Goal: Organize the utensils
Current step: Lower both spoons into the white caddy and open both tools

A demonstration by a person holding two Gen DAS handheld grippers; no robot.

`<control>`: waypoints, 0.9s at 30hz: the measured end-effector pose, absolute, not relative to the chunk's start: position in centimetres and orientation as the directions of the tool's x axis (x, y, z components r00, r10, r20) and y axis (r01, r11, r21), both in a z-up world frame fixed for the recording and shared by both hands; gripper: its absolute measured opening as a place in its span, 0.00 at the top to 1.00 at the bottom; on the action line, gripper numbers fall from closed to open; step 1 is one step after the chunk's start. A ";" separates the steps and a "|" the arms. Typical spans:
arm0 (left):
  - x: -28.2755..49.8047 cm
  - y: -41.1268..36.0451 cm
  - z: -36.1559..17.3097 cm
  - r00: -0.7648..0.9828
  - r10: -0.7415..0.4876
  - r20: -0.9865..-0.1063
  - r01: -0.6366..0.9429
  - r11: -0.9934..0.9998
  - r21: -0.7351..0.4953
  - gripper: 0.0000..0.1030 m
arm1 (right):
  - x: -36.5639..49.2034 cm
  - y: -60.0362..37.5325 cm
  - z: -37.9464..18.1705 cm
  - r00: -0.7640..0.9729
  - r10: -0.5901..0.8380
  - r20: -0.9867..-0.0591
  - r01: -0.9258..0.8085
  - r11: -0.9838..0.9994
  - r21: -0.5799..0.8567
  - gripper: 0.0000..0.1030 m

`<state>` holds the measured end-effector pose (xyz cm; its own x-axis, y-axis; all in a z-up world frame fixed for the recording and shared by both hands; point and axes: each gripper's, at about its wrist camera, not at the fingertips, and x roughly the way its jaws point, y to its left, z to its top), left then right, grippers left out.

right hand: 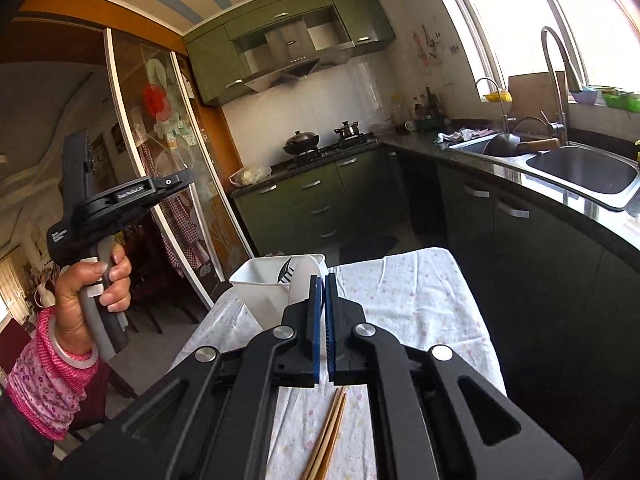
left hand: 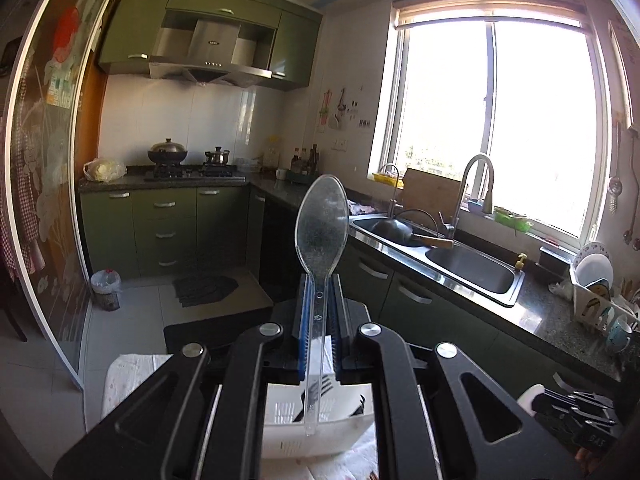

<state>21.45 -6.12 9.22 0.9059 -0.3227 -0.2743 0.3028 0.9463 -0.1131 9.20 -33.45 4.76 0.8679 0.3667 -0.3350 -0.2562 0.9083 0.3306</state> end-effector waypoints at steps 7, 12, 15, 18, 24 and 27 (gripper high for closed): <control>25.5 -7.5 6.1 0.931 -0.265 -0.250 0.251 0.964 -0.086 0.92 | 9.5 -32.4 7.6 0.910 0.313 -0.272 -0.248 0.936 0.250 0.97; 26.7 -7.4 3.2 0.911 -0.251 -0.328 0.236 0.968 -0.086 0.91 | 10.8 -30.5 9.9 0.934 0.277 -0.226 -0.241 0.954 0.176 0.97; 26.5 -7.2 1.7 0.899 -0.250 -0.360 0.237 0.968 -0.079 0.87 | 12.0 -28.8 11.3 0.951 0.242 -0.191 -0.223 0.968 0.113 0.97; 25.8 -6.4 1.1 0.895 -0.258 -0.364 0.237 0.966 -0.102 0.65 | 13.7 -26.8 12.4 0.968 0.202 -0.150 -0.196 0.979 0.054 0.97; 22.9 -3.7 1.7 0.902 -0.249 -0.352 0.215 0.968 -0.132 0.64 | 18.6 -21.2 12.1 0.979 0.151 -0.134 -0.163 0.983 -0.084 0.97; 20.8 -2.4 1.9 0.906 -0.236 -0.352 0.207 0.971 -0.118 0.64 | 20.5 -18.5 10.5 0.982 0.112 -0.151 -0.138 0.975 -0.176 0.97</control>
